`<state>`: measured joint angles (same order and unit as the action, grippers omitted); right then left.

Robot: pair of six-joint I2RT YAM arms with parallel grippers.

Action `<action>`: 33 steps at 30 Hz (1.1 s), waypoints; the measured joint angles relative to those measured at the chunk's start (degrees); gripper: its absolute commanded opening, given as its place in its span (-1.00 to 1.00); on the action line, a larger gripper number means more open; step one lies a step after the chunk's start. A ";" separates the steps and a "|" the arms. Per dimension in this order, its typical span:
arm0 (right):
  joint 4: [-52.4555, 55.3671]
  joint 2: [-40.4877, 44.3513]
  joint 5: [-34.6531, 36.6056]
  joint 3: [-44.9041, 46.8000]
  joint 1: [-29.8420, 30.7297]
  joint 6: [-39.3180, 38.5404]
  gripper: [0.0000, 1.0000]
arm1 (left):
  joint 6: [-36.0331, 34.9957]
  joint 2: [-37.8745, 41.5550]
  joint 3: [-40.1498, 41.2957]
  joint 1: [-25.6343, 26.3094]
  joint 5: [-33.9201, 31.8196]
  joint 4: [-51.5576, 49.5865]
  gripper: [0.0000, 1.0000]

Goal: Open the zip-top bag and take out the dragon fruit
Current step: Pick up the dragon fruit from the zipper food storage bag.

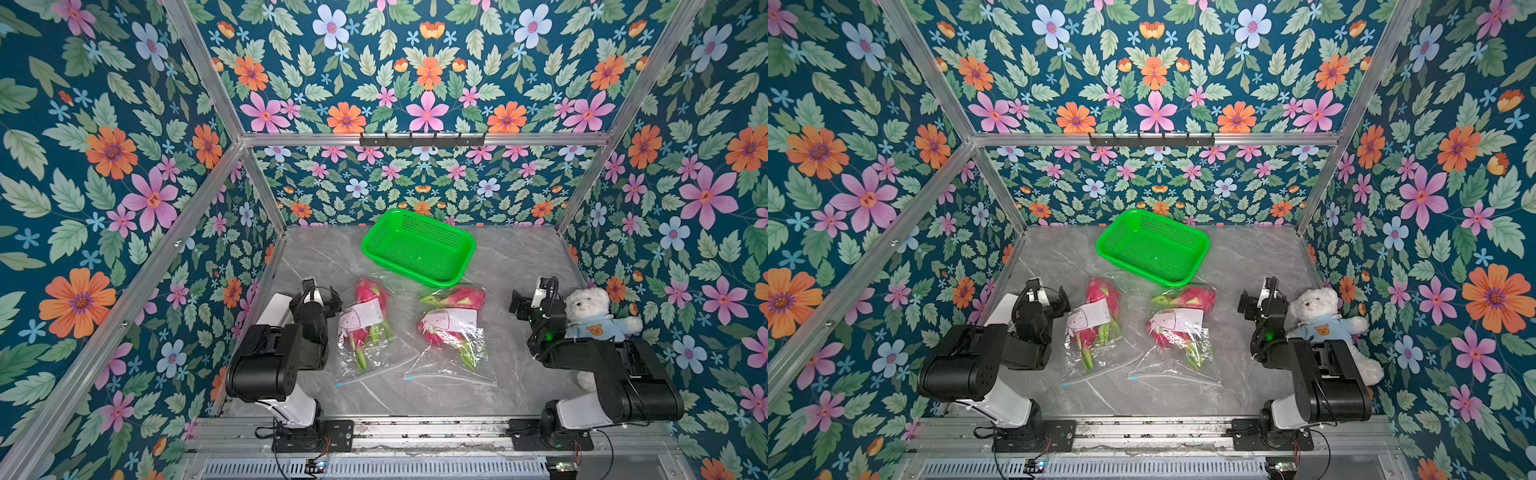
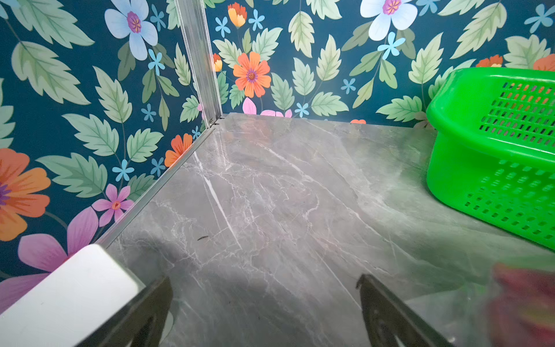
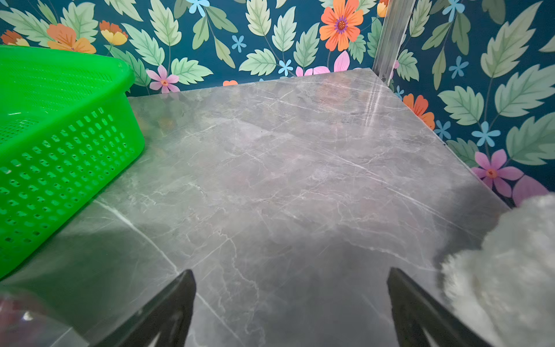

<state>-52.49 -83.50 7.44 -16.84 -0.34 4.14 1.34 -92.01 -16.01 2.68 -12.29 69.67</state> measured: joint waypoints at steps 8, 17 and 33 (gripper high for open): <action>0.00 0.00 0.00 0.00 0.00 0.00 0.98 | 0.00 0.00 0.00 -0.04 0.13 -0.02 0.98; 0.00 0.00 0.00 0.00 0.00 0.00 0.98 | 0.22 0.00 -0.11 -0.94 1.60 -0.26 0.99; 19.28 24.57 1.84 -6.19 0.07 1.25 0.95 | 0.50 9.22 -4.15 -0.26 -1.44 -10.25 0.98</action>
<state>-33.21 -58.94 9.28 -23.03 -0.27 5.39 1.85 -82.78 -20.16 2.42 -13.74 59.42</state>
